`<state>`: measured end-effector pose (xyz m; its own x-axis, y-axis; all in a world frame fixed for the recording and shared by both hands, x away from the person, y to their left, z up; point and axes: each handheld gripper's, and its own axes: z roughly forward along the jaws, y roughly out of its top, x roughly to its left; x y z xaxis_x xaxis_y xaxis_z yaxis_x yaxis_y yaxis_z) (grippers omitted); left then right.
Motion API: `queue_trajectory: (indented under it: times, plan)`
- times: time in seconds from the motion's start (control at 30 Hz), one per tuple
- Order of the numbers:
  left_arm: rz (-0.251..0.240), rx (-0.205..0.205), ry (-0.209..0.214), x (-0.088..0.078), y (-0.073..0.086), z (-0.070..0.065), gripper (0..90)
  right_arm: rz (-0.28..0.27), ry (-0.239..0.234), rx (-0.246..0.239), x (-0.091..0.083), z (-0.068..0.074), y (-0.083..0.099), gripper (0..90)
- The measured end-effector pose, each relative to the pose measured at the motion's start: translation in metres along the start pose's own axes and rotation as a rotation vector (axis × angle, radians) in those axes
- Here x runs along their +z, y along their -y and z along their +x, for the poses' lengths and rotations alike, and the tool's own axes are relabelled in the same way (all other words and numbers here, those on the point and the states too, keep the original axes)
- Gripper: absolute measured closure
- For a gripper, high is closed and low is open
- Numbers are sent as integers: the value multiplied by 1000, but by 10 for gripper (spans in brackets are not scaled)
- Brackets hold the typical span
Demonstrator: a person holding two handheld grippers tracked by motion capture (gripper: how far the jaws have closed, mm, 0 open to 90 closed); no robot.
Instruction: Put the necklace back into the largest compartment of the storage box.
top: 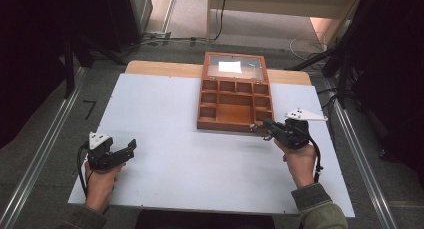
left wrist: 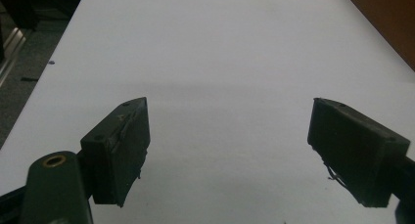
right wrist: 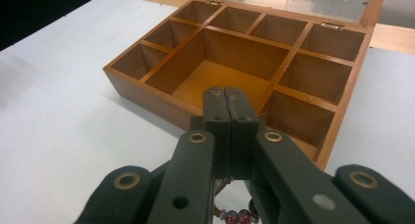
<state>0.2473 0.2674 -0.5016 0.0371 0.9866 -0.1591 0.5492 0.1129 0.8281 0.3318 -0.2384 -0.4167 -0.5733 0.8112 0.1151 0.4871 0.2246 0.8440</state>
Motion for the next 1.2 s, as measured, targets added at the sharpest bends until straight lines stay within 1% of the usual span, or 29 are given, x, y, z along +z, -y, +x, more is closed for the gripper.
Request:
queue_trajectory:
  times: [0.33, 0.57, 0.8, 1.2]
  plan:
    - [-1, 0, 1, 0, 0, 0, 159, 5, -6, -1, 9, 1, -4, 865]
    - [-2, 0, 2, 0, 0, 0, 159, 0, -6, -8, 12, 3, -10, 866]
    - [-3, -1, 4, -1, 0, 0, 159, 0, -5, -6, 18, 4, -17, 865]
    - [-5, -2, 6, -1, 0, 0, 159, 1, -12, -9, 30, 8, -26, 866]
